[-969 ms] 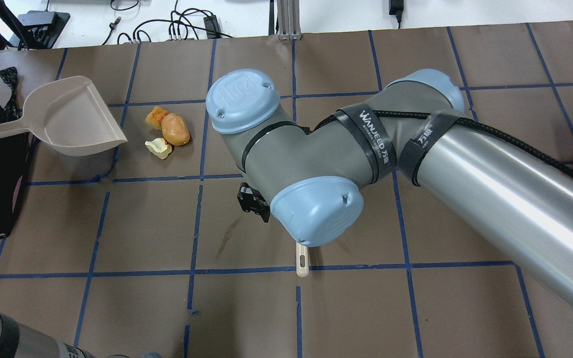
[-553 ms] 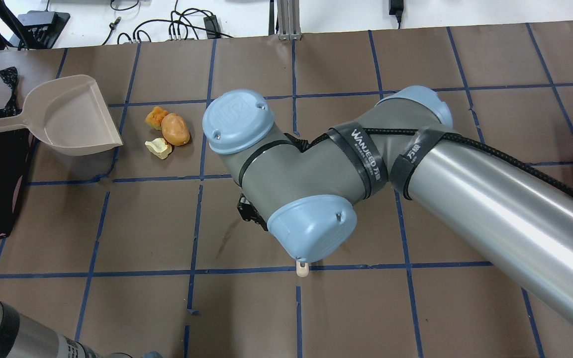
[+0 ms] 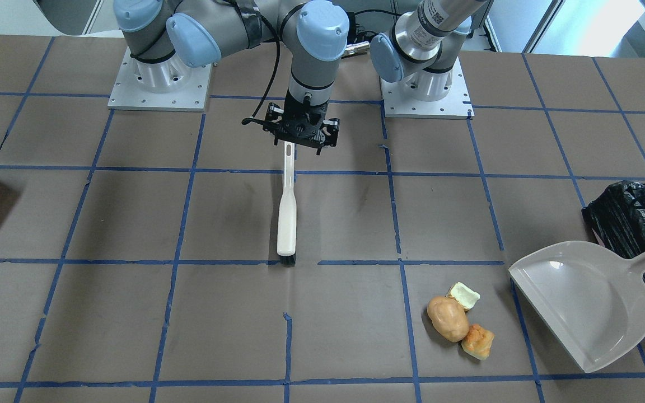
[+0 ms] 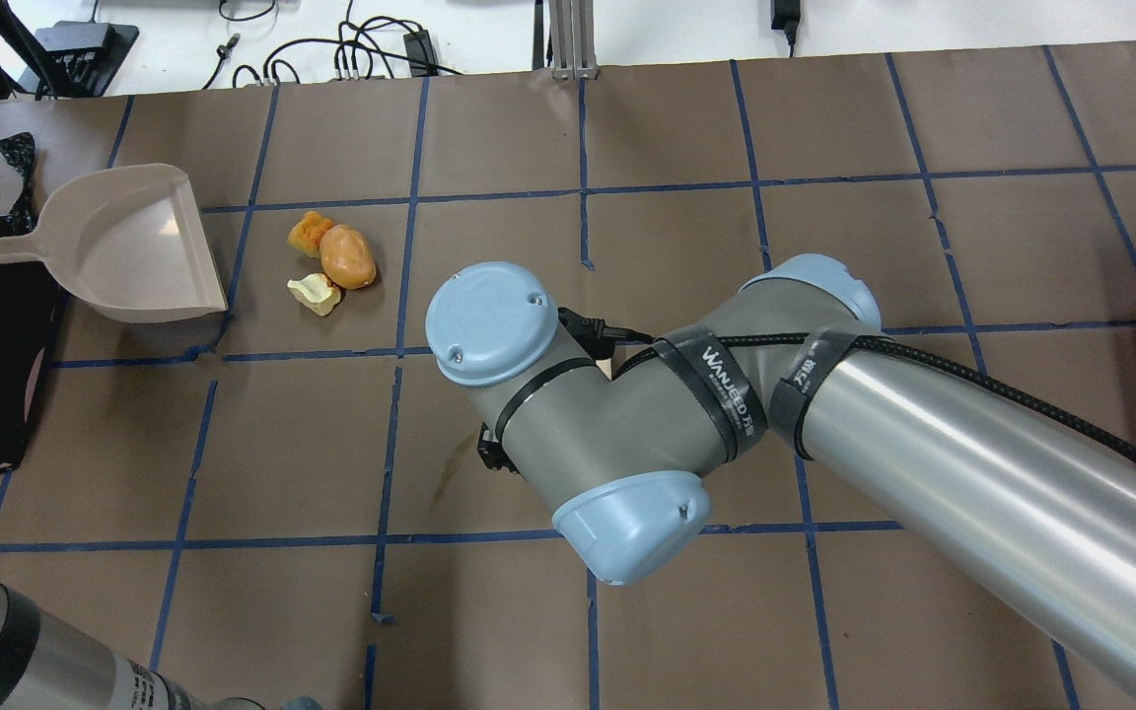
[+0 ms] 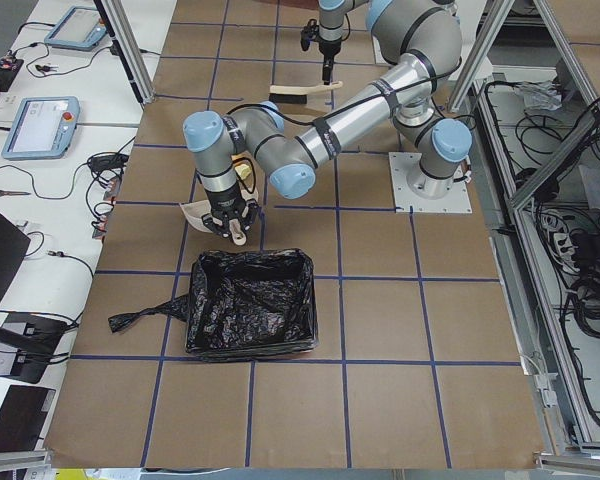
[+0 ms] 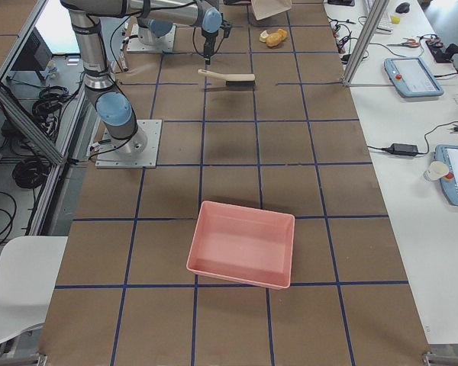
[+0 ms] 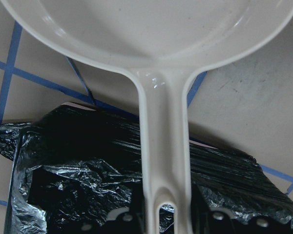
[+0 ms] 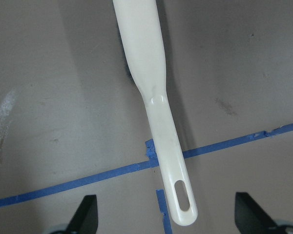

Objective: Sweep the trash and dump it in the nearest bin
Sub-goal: 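Lift the white brush with the right gripper and hold it above the table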

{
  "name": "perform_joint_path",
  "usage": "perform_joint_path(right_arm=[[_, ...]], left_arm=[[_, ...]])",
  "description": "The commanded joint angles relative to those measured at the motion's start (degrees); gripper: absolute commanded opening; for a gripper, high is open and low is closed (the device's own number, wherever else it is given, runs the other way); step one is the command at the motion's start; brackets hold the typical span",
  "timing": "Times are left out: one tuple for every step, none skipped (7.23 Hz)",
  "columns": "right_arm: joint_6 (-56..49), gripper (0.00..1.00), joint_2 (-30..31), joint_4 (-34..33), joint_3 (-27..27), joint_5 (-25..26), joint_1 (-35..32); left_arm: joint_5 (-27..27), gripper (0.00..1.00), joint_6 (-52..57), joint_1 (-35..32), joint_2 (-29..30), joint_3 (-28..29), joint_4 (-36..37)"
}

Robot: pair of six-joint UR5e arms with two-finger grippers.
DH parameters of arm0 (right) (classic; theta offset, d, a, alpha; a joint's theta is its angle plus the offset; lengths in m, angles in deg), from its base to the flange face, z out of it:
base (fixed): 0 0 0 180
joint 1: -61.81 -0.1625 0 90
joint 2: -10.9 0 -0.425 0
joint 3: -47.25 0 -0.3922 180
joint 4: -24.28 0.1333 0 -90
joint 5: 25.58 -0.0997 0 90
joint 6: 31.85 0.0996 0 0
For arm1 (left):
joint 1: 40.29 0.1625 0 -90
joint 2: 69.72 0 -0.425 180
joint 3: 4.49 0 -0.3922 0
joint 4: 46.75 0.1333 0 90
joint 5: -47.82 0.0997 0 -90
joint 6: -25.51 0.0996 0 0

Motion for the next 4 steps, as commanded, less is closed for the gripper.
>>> perform_joint_path(right_arm=[[-4.14, 1.00, 0.14, -4.35, -3.47, -0.09, 0.49], [-4.24, 1.00, 0.23, -7.95, -5.84, -0.26, 1.11], [-4.24, 1.00, 0.23, -8.07, -5.95, -0.18, 1.20], [-4.24, 1.00, 0.75, -7.99, -5.95, -0.09, 1.55]], left_arm=[[0.12, 0.00, 2.17, 0.06, 0.29, -0.09, 0.58], [0.47, 0.00, 5.32, 0.76, 1.42, 0.08, 3.02], [2.04, 0.00, 6.40, 1.20, 1.87, 0.08, 4.70], [2.84, 0.00, 6.41, 1.12, 1.70, -0.18, 4.19]])
